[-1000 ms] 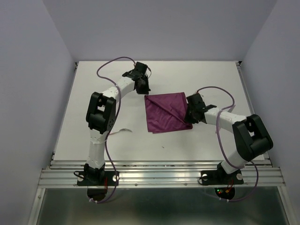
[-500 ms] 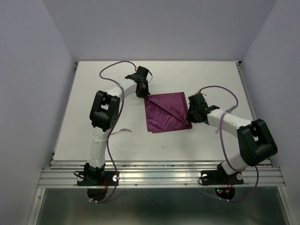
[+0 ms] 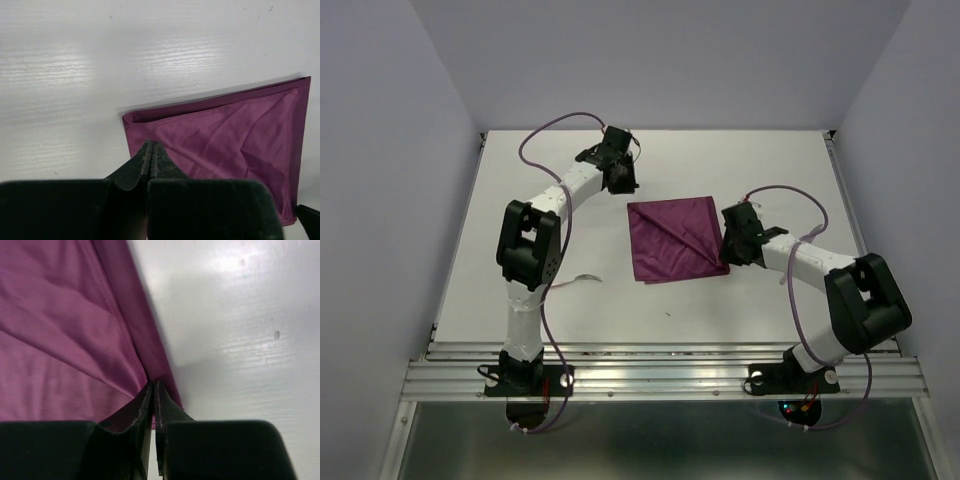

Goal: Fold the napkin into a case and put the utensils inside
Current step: Smooth out the upper triangle-folded napkin at the center of the board.

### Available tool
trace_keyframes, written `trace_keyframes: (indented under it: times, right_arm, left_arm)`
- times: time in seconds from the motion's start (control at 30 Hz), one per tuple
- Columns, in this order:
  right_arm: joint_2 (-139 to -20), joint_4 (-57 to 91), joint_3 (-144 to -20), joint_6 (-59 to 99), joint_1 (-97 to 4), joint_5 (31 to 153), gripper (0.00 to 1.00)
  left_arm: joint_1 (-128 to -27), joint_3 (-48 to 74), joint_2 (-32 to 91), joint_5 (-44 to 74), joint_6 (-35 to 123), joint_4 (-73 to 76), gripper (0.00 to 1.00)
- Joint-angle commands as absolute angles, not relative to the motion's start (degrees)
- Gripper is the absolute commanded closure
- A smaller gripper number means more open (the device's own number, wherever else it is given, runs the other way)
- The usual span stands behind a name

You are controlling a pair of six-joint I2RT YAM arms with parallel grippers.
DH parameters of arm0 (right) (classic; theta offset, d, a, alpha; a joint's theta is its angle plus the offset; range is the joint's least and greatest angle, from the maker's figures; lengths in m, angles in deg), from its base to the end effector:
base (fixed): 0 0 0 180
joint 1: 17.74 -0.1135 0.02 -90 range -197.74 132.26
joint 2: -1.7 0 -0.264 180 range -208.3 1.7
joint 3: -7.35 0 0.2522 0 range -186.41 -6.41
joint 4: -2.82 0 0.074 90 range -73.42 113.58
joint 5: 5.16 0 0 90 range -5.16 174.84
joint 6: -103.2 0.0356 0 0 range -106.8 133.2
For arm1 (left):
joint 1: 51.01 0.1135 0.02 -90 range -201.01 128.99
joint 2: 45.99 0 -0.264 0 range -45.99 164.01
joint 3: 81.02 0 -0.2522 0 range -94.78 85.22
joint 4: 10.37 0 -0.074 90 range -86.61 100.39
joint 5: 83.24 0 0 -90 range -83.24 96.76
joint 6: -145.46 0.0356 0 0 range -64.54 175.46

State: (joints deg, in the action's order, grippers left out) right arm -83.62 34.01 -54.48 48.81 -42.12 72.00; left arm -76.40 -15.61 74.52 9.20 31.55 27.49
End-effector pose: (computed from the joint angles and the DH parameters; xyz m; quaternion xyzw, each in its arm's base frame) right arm 0.2698 0.1136 0.1874 0.1264 0.9390 0.0584 0.3144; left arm 0.4366 -0.2089 0.2391 0.0202 0.9194 -0.1815 0.3485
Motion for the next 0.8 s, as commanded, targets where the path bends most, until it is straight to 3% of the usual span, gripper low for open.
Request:
trace_keyframes:
  times: [0.0, 0.37, 0.77]
  right_arm:
    - [-87.0, 32.0, -51.7, 49.8, -42.3, 73.1, 0.91]
    - [-79.5, 34.4, -54.7, 49.1, -42.3, 66.8, 0.88]
    - [-90.8, 32.3, -56.9, 45.8, -41.6, 66.2, 0.91]
  left_arm:
    - [-76.3, -14.8, 70.3, 9.9, 31.5, 27.5, 1.0]
    - [-76.7, -14.9, 68.1, 10.6, 31.4, 28.4, 1.0]
    - [-77.3, -13.3, 65.8, 10.9, 31.6, 28.8, 1.0]
